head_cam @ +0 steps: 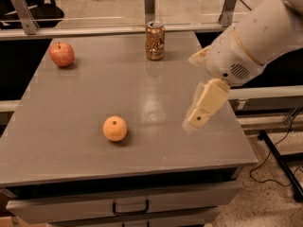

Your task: Move orange near orange can

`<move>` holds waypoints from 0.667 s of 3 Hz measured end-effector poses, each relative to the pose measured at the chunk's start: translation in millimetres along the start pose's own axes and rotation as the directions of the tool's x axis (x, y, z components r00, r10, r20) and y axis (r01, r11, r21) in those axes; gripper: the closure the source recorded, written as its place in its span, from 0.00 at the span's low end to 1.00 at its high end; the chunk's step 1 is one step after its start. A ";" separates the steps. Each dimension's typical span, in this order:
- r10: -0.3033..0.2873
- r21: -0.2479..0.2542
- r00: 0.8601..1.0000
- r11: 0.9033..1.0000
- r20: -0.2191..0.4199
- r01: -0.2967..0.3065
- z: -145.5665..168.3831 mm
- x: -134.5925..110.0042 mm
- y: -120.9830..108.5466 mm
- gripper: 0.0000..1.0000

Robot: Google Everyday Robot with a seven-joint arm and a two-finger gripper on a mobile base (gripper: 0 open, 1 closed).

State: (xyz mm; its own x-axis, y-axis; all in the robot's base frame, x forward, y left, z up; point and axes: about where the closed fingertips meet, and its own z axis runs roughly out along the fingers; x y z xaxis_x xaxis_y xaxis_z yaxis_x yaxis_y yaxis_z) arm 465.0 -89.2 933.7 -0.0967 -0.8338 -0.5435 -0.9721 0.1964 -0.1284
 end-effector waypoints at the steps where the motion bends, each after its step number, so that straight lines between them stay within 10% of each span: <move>1: 0.011 -0.087 0.994 0.996 0.112 -0.001 41.0 -49.3 19.3 0.00; 2: 0.010 -0.088 0.994 0.996 0.112 0.000 41.3 -49.6 19.5 0.00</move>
Offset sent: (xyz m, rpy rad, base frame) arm -0.0036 0.0552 -0.0099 0.0980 0.0468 0.0486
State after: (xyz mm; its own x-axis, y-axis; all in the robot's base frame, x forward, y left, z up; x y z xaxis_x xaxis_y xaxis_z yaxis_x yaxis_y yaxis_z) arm 459.7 -22.7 923.9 -0.0819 -0.7686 -0.6344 -0.9871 0.1504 -0.0548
